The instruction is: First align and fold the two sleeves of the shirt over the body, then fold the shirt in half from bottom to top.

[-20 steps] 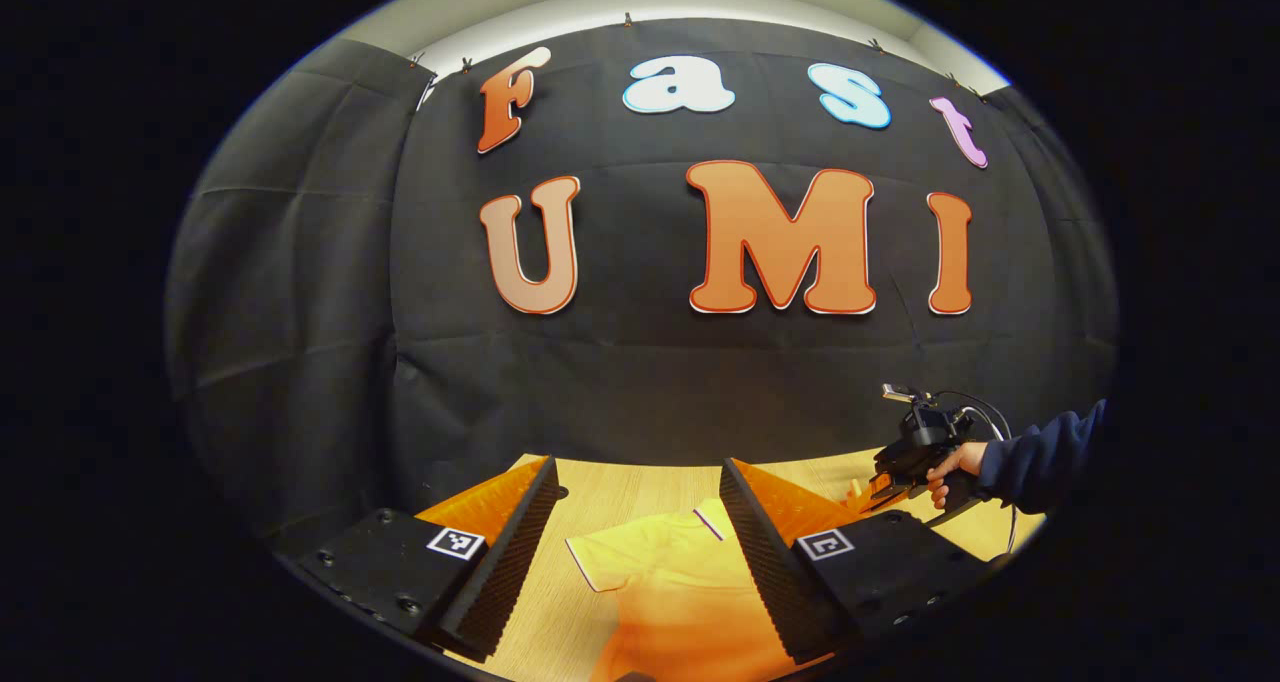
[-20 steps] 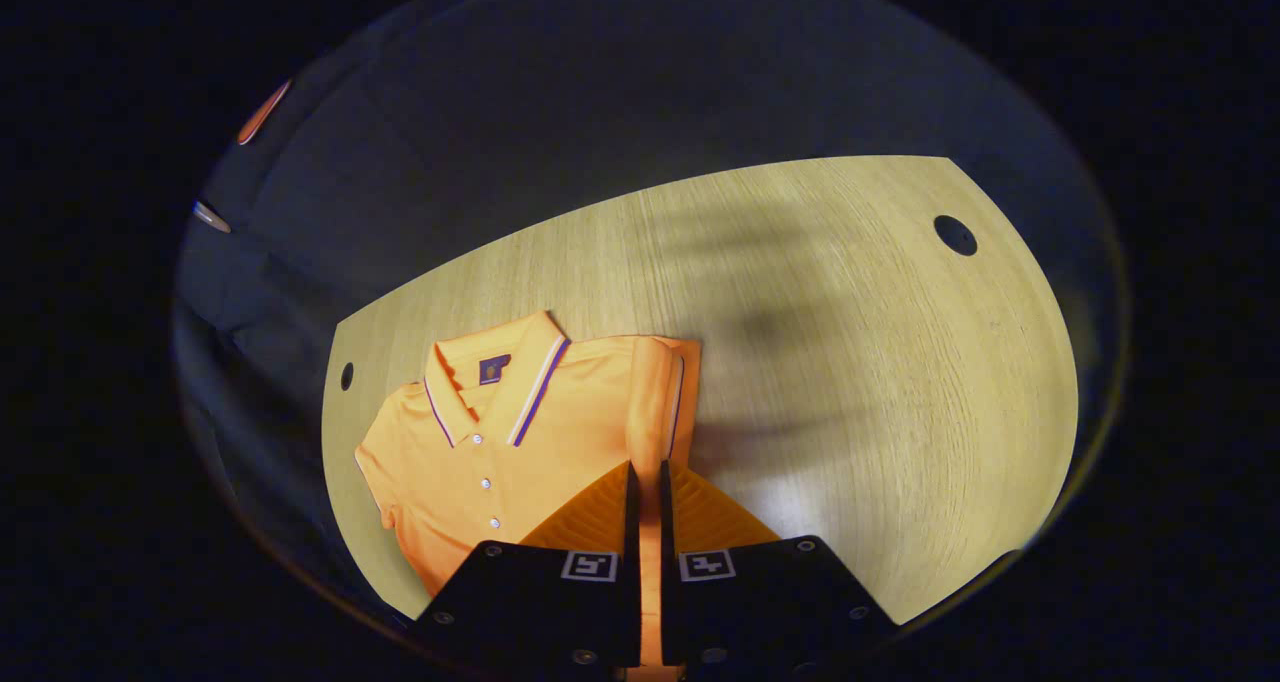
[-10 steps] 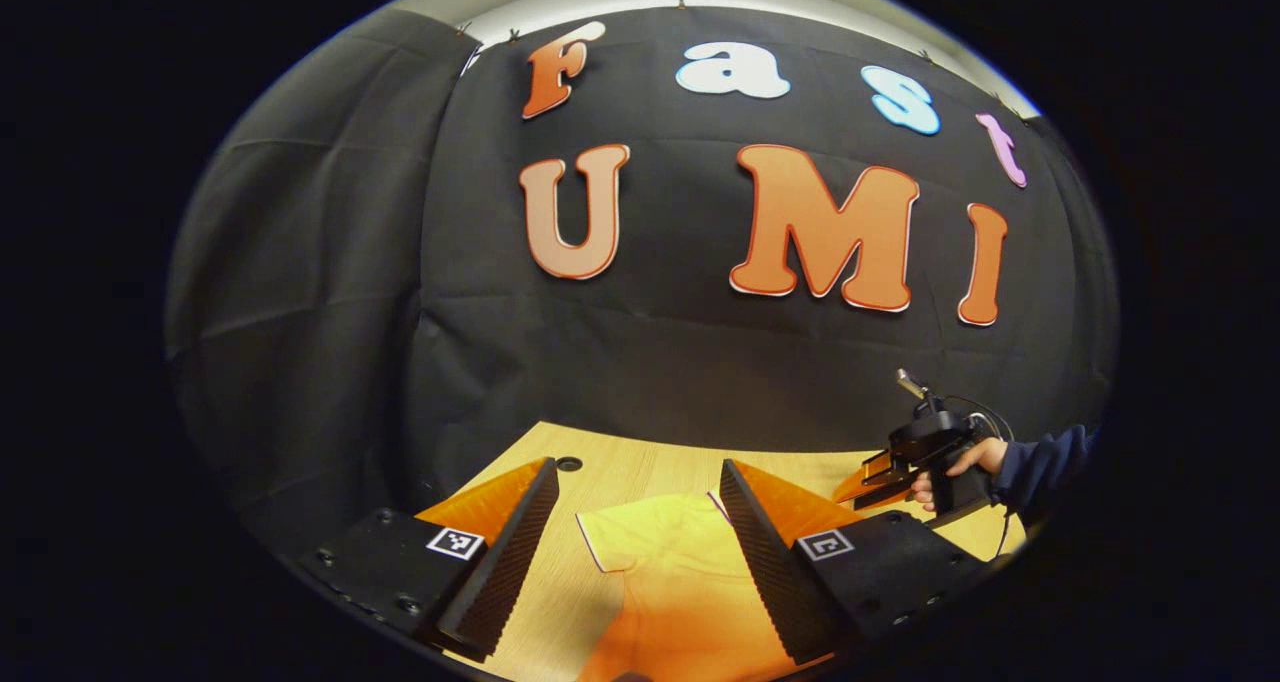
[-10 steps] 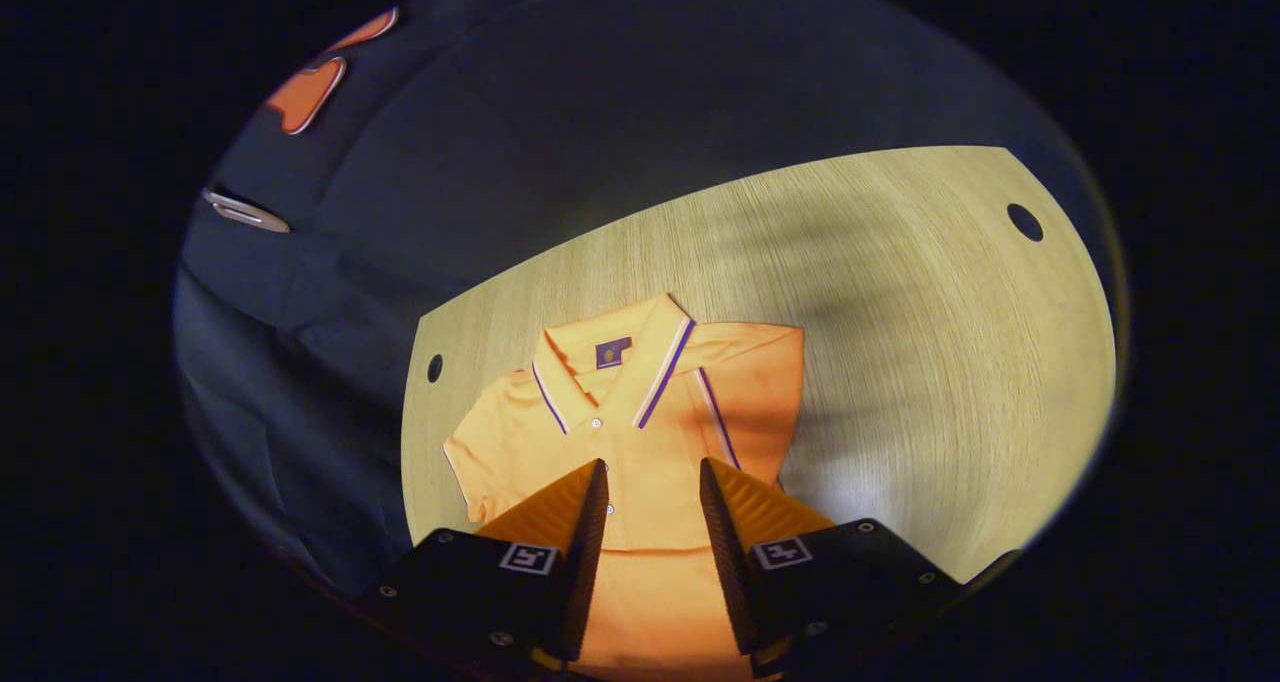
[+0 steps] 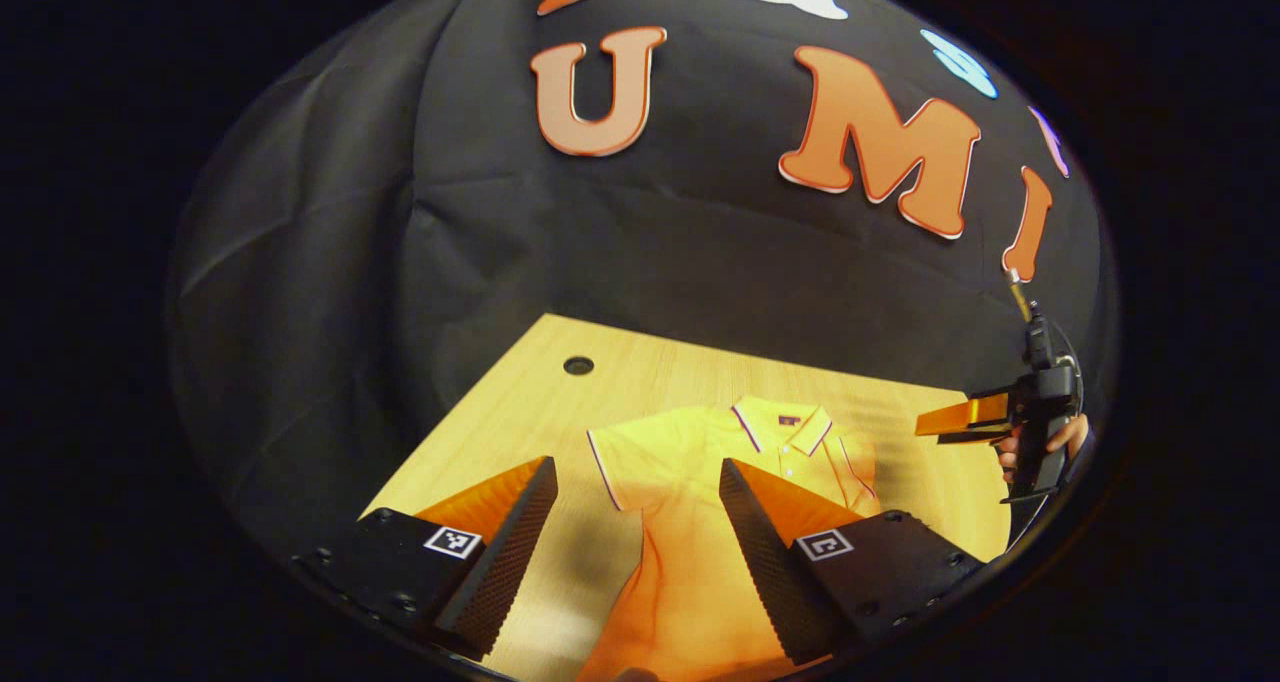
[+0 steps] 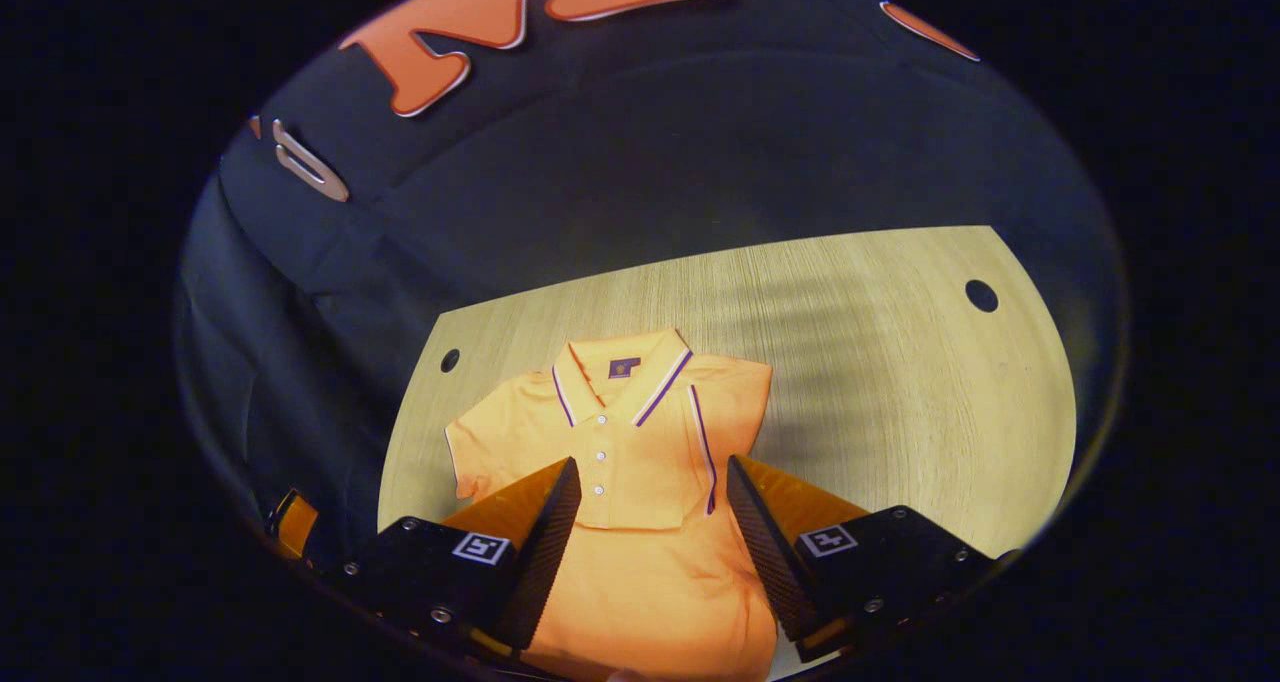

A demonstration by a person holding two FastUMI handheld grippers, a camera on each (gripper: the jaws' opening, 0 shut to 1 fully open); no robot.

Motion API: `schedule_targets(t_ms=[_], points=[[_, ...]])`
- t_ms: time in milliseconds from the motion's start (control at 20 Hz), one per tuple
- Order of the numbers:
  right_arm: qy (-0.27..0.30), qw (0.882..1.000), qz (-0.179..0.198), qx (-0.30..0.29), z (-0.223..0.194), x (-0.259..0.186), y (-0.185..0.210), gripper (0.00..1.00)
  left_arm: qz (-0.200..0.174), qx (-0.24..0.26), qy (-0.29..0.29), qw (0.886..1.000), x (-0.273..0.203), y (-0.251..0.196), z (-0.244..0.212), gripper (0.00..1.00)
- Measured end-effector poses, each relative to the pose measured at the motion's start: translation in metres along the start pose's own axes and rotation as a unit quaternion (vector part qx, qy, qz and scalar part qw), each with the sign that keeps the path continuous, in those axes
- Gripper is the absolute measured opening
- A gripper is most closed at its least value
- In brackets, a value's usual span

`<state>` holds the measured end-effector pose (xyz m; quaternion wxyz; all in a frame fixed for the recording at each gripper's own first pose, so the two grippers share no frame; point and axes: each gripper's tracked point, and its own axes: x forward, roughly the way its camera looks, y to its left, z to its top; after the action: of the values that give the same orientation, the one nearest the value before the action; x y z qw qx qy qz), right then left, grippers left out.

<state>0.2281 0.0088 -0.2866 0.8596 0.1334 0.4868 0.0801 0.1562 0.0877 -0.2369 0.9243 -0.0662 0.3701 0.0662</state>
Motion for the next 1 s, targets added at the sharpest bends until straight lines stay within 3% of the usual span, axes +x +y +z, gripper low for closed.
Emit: schedule_targets(t_ms=[150,600,1000], points=[[-0.034,0.999,-0.011,-0.007,-0.001,-0.030,0.004,0.98,0.006,0.000,0.058,0.998,0.035,0.010,-0.014,0.98],[-0.117,0.991,-0.072,0.007,-0.007,-0.107,-0.004,0.99,-0.013,-0.016,0.190,0.982,0.109,0.015,-0.036,0.98],[-0.168,0.978,-0.117,0.042,-0.027,-0.140,-0.001,0.99,-0.020,-0.005,0.330,0.944,0.189,0.026,-0.078,0.98]])
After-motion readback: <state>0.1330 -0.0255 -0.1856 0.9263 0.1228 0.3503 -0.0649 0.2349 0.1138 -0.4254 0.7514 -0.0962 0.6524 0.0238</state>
